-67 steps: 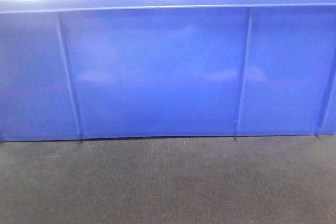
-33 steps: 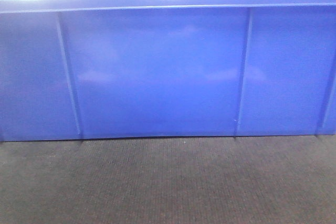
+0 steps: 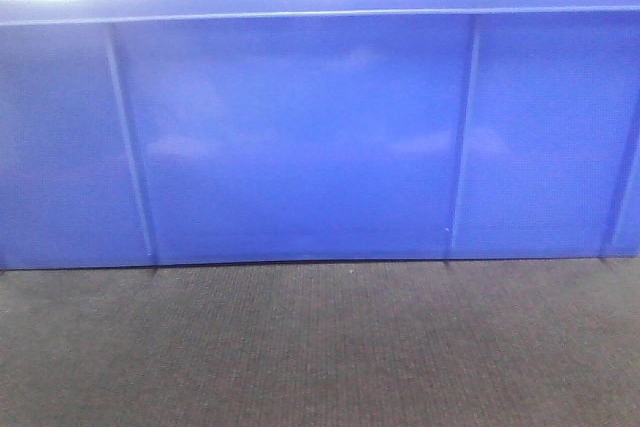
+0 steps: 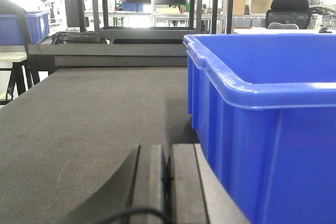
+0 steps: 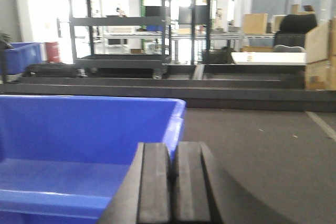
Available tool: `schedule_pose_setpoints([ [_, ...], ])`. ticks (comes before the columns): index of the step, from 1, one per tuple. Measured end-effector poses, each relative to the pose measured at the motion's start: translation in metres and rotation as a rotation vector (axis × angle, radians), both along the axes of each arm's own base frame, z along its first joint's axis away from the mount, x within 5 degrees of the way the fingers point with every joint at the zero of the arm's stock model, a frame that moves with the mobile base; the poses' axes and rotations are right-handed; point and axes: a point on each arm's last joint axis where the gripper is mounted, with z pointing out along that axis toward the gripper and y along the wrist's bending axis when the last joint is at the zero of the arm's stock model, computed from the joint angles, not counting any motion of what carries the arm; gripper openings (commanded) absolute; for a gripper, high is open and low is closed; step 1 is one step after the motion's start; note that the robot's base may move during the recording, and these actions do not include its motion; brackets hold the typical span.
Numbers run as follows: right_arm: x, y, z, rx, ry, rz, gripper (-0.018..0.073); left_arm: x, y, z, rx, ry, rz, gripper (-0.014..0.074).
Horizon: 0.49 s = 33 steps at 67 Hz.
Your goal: Move blue bin to conveyor side
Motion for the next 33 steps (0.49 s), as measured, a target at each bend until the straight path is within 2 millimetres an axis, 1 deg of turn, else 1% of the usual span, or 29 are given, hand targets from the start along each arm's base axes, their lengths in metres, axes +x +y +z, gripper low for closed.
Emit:
schedule_pose_setpoints([
  [5,0.005,-0.002,-0.011,-0.006,0.016,-0.052,-0.0066,0.000,0.000,0.000,0.000,0.000,0.000,-0.0024],
  [11,0.009,-0.004,-0.031,-0.011,0.033,-0.106,-0.0066,0.000,0.000,0.000,0.000,0.000,0.000,-0.0024],
  [18,0.012,-0.004,-0.057,-0.003,0.054,-0.115,-0.0066,0.000,0.000,0.000,0.000,0.000,0.000,-0.0024],
  [26,0.015,-0.004,-0.092,0.002,0.072,-0.118,-0.0066,0.000,0.000,0.000,0.000,0.000,0.000,-0.0024],
  [33,0.018,-0.004,-0.112,0.008,0.085,-0.120,-0.0066,0.000,0.000,0.000,0.000,0.000,0.000,-0.0024],
])
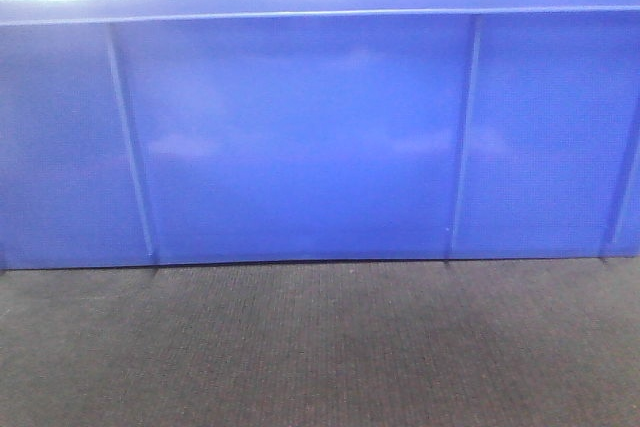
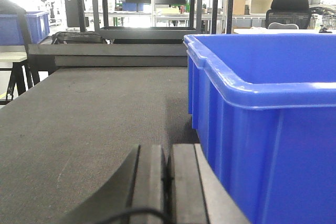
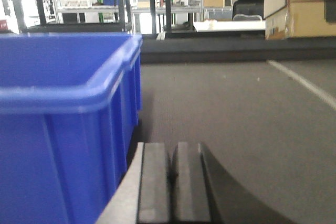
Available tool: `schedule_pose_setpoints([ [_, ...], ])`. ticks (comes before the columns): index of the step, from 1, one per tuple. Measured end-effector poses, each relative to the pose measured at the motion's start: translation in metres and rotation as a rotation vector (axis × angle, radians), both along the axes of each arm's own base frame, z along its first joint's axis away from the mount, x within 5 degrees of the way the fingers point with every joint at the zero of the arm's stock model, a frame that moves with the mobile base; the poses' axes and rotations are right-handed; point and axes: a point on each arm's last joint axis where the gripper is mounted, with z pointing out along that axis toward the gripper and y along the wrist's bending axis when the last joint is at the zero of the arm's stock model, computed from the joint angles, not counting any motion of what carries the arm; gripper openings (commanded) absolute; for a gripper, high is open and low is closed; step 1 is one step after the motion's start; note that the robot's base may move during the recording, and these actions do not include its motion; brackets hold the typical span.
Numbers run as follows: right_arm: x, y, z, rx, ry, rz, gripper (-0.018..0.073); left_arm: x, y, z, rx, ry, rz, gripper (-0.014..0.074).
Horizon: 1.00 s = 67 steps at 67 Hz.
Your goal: Move blue bin to conveyor side
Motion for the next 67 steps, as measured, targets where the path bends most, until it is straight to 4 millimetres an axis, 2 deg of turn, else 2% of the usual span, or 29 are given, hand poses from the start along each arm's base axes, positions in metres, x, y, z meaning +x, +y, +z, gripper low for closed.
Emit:
schedule_pose_setpoints([
  [67,0.0005,0.0000,-0.0035,-0.005,0.007,0.000,-0.0066,0.0000,0.0000,0.0002,0.000,-0.002,0.000,-0.0024],
])
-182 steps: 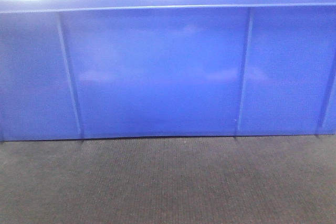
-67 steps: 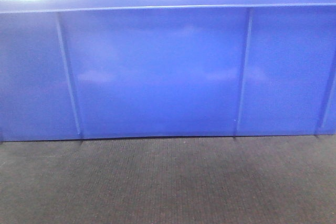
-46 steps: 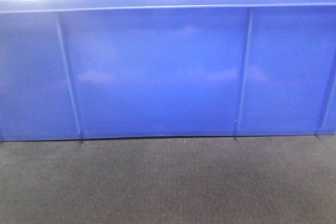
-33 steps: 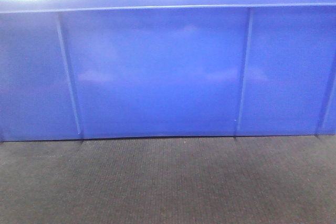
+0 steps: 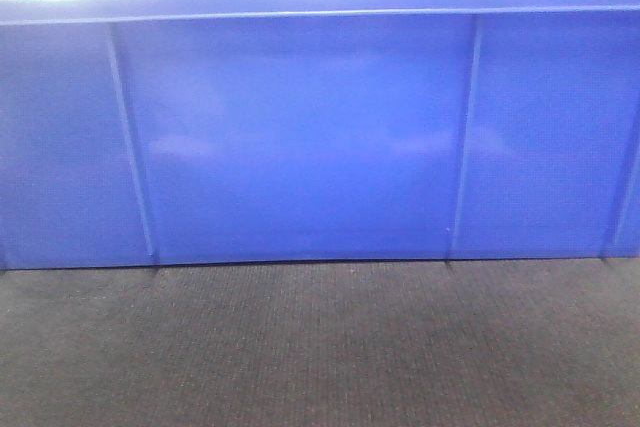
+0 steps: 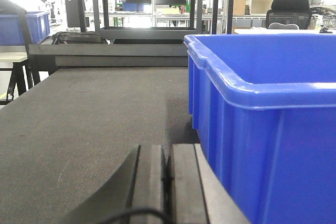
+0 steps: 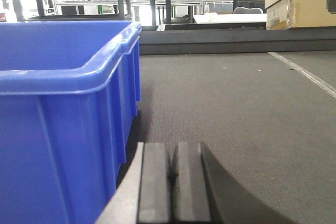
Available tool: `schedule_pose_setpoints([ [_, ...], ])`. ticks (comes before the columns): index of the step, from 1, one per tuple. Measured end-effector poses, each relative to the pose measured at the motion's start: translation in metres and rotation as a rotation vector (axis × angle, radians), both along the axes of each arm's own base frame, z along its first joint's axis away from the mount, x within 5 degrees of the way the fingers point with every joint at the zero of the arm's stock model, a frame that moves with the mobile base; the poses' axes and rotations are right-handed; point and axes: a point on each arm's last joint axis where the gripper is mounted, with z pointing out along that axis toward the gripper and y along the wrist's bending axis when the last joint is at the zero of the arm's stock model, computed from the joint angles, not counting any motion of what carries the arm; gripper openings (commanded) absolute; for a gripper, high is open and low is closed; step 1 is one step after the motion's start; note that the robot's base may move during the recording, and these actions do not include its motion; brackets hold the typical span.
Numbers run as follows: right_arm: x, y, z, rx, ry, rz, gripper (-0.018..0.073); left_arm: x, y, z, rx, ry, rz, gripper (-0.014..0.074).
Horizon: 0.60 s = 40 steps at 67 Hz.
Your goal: Move blue bin to conveyor side
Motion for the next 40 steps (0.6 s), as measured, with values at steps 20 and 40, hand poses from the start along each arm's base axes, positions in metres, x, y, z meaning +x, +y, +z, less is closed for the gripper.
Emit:
schedule_pose_setpoints([
  [20,0.0000,0.0000,0.0000,0.000,0.000,0.000,-0.0066,0.0000,0.0000,0.0000,0.000,0.000,0.000,-0.0024],
  [40,0.0000,0.0000,0.0000,0.002,0.000,0.000,-0.0066,0.0000,0.0000,0.0000,0.000,0.000,0.000,-0.0024],
])
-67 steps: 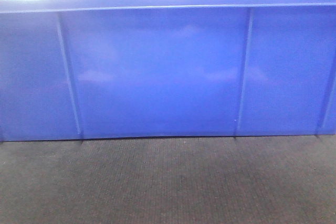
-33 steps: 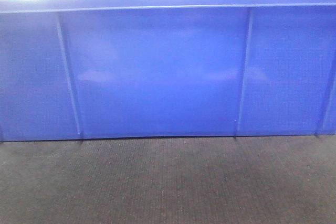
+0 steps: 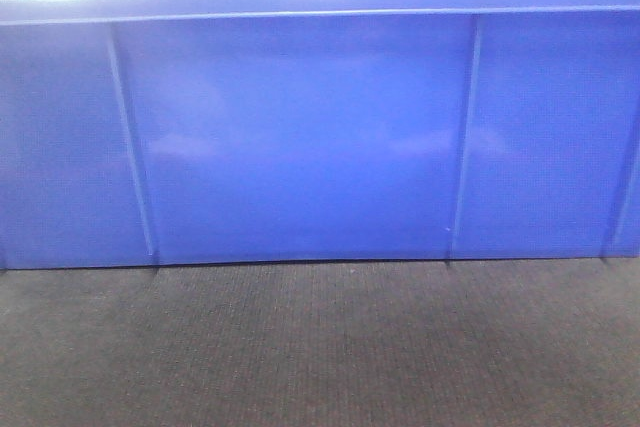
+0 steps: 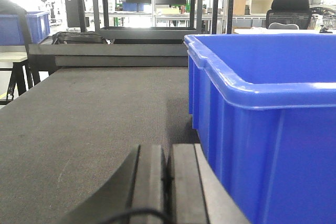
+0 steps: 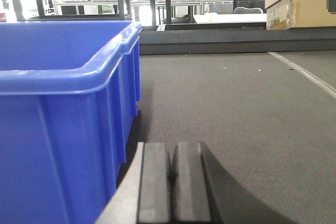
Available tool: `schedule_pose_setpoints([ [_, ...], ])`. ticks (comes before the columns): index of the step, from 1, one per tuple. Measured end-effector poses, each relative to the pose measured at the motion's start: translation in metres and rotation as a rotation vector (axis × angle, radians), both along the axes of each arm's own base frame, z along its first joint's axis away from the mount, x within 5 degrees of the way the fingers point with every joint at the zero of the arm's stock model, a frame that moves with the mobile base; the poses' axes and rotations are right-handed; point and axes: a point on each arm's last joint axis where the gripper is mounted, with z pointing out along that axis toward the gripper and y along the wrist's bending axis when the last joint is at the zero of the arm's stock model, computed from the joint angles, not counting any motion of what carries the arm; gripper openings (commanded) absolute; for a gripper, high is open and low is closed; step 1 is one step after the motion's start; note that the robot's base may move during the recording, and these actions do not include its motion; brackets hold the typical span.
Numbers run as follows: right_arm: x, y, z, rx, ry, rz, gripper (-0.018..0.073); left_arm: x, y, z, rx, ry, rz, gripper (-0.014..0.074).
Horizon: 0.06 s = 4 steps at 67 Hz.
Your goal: Move blue bin to conveyor side
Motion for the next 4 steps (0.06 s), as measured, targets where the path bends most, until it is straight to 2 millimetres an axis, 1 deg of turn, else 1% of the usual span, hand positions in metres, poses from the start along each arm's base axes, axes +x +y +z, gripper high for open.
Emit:
schedule_pose_setpoints([
  [4,0.0000,0.0000,0.0000,0.000,0.000,0.000,-0.0066,0.0000,0.0000,0.0000,0.000,0.000,0.000,-0.0024],
])
